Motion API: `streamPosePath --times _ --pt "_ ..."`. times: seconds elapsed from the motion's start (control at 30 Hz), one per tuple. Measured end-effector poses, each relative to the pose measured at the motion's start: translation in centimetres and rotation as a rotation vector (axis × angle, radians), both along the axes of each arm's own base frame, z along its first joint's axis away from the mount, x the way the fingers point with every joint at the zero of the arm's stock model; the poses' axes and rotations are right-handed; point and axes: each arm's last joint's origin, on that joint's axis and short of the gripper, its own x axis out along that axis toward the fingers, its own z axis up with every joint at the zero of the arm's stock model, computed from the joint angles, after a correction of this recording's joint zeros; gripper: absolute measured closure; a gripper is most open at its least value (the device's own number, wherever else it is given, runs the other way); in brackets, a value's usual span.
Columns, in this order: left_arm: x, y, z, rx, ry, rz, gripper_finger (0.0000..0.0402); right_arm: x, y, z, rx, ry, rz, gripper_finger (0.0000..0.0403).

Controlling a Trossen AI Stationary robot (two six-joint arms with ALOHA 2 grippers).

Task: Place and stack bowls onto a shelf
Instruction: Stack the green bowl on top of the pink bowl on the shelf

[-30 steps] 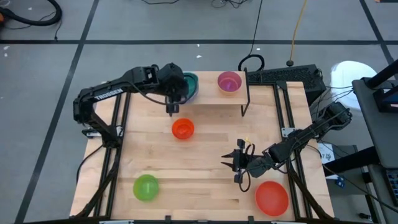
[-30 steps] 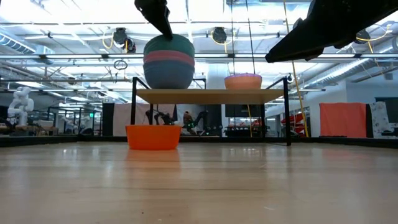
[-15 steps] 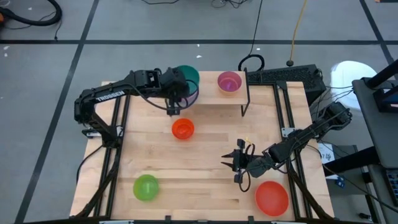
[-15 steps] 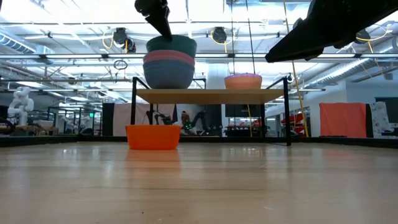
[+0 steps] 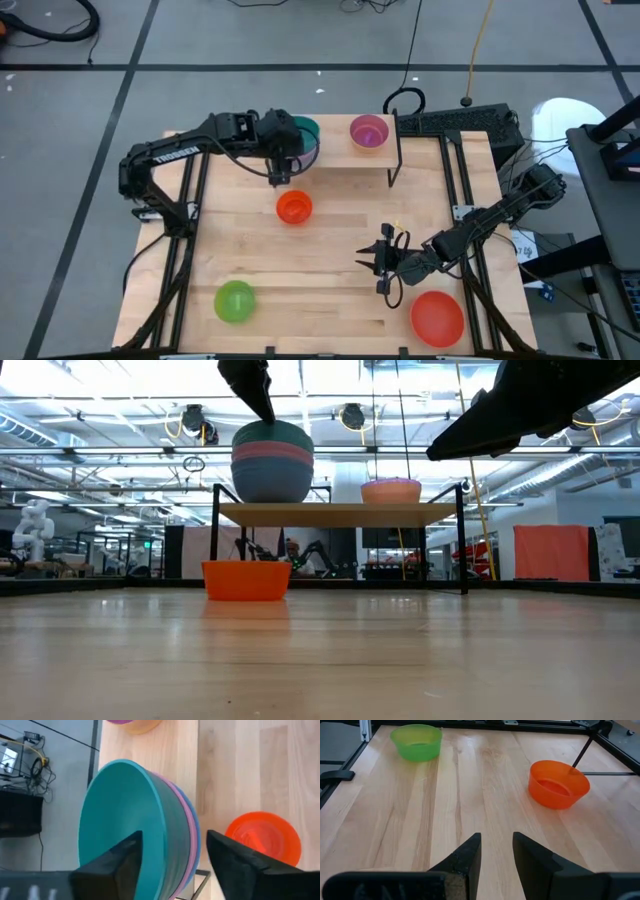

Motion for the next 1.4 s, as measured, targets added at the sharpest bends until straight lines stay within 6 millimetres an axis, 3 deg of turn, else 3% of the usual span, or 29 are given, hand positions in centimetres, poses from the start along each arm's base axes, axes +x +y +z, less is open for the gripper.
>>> streamPosePath --times 0.13,0.23,0.43,0.63,0.87,1.2,1.4 --pt "-0.6 -0.2 1.0 0.005 -0.061 0.012 0.0158 0.0 0.0 0.0 0.0 0.0 0.0 0.0296" --pt "-0.7 -0.3 1.6 -0.002 -0.115 0.014 0.0177 0.0 0.0 0.0 0.0 0.0 0.0 0.0296" --pt "-0.9 0.4 1.6 -0.052 -0.151 0.059 0.0289 0.0 0.0 0.0 -0.002 0.0 0.001 0.0296" --pt "-0.6 1.0 -0.7 -0.087 -0.118 0.11 0.039 0.0 0.0 0.0 -0.003 0.0 0.001 0.0296" --pt "-0.3 1.3 -2.4 -0.094 -0.099 0.129 0.0388 0.0 0.0 0.0 -0.001 -0.001 0.0 0.0296" --pt "-1.1 0.9 0.0 -0.028 -0.244 0.091 0.0387 0.0 0.0 0.0 -0.002 -0.001 0.001 0.0296" --pt "-0.1 2.3 0.0 -0.073 -0.323 0.054 0.0387 0.1 0.0 0.1 -0.011 -0.008 0.002 0.0296"
